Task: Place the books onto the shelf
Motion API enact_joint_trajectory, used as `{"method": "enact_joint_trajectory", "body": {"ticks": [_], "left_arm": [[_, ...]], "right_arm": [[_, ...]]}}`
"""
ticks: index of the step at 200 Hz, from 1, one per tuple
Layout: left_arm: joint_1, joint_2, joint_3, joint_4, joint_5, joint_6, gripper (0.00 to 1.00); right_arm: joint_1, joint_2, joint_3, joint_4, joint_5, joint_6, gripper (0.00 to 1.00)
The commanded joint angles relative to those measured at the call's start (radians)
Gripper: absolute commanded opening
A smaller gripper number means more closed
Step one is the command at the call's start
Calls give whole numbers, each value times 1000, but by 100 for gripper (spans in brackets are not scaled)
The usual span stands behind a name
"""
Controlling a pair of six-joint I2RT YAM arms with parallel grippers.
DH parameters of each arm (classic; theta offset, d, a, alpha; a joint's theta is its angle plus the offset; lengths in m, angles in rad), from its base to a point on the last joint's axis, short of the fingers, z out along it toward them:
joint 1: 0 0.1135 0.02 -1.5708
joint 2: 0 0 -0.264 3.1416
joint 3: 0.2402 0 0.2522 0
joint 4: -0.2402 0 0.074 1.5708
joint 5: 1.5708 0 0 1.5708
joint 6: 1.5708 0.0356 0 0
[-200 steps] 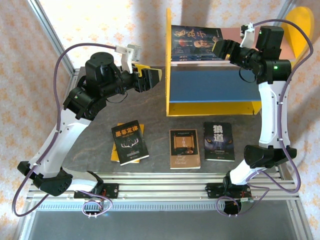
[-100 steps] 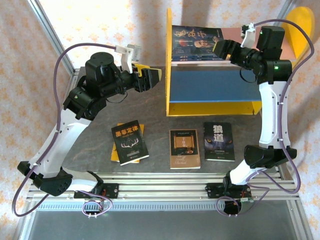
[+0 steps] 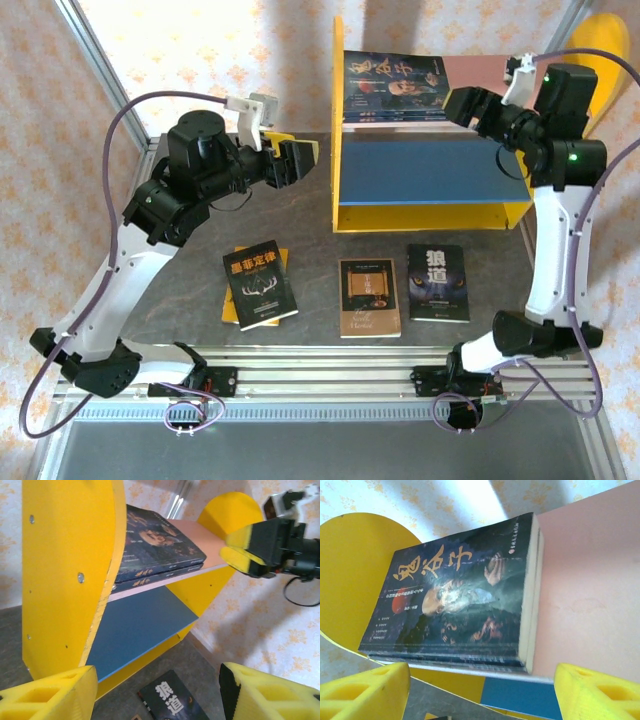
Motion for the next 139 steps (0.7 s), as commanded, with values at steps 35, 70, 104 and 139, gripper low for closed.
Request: {"method": "enact_joint_trajectory", "body": {"ticks": [35, 70, 104, 139], "left_arm": [[-8, -98, -221, -49, -226, -9, 64], [-51, -115, -423, -75, -377, -107, 61], [-139, -93, -604, -36, -437, -230, 60], [-207, -33, -712, 34, -393, -343, 59]], "right_arm": [[33, -339, -436, 54, 194, 10, 77], [172, -460, -771, 101, 271, 82, 76], [357, -431, -1031, 127, 357, 160, 73], [438, -391, -1239, 216, 388, 241, 72]]}}
